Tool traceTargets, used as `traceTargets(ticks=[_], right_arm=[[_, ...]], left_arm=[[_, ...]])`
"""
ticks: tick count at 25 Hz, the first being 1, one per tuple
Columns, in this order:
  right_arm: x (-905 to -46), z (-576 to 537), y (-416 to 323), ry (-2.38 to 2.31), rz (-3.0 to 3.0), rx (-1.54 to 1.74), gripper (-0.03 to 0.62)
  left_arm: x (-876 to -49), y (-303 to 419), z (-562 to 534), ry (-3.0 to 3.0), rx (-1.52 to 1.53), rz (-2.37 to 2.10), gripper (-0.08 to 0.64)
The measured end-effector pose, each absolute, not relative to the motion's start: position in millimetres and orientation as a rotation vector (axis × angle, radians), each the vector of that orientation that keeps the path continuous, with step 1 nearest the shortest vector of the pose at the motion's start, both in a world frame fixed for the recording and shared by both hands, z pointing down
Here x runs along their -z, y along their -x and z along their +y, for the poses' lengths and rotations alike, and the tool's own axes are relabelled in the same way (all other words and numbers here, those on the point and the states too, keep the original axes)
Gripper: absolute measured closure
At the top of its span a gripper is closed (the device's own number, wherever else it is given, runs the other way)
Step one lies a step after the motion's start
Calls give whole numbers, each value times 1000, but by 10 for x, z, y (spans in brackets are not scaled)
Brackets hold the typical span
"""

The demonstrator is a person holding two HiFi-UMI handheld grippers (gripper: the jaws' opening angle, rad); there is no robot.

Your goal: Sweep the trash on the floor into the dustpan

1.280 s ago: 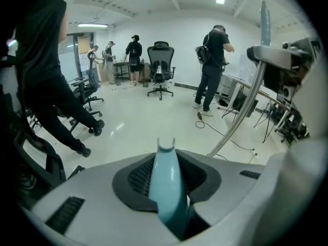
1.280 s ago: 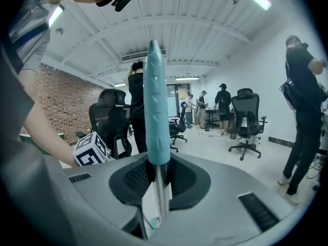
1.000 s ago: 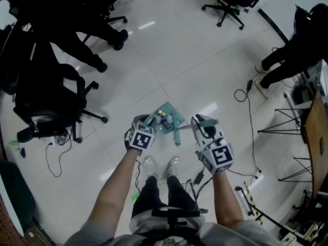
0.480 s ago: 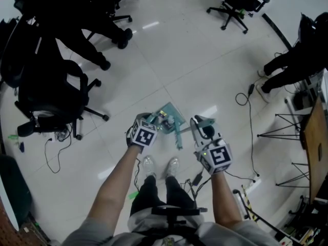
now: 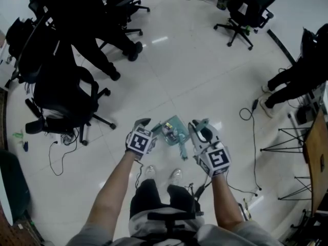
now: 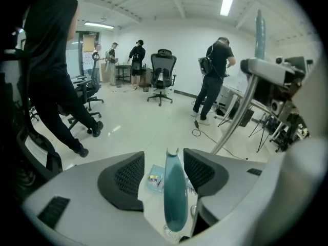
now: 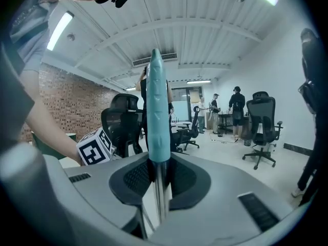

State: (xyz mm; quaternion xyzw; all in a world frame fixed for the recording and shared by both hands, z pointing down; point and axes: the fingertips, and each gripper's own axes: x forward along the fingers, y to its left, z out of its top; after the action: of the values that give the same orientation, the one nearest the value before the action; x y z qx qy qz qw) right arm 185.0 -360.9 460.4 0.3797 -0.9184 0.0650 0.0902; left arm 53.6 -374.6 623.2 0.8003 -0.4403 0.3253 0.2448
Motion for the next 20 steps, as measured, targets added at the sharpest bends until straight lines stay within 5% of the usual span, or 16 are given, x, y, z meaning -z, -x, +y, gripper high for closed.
traceTargets(ticks=[7,10,20], right_arm=[[-4455,-3659,-1444,-1128,-2717,-113,532],[-4425,-3694,-1310,-1155,-2689,-77,531],[-4465,-3956,-856,-1203,-2651,-27,531]], left_arm=[[-5985,-14,-3707,-2312,-786,-1097,369],[-6127,277,-3763,-2322,-837,-1124,560],[-6896,-196,-3498,-2591,-1094,-479,509]])
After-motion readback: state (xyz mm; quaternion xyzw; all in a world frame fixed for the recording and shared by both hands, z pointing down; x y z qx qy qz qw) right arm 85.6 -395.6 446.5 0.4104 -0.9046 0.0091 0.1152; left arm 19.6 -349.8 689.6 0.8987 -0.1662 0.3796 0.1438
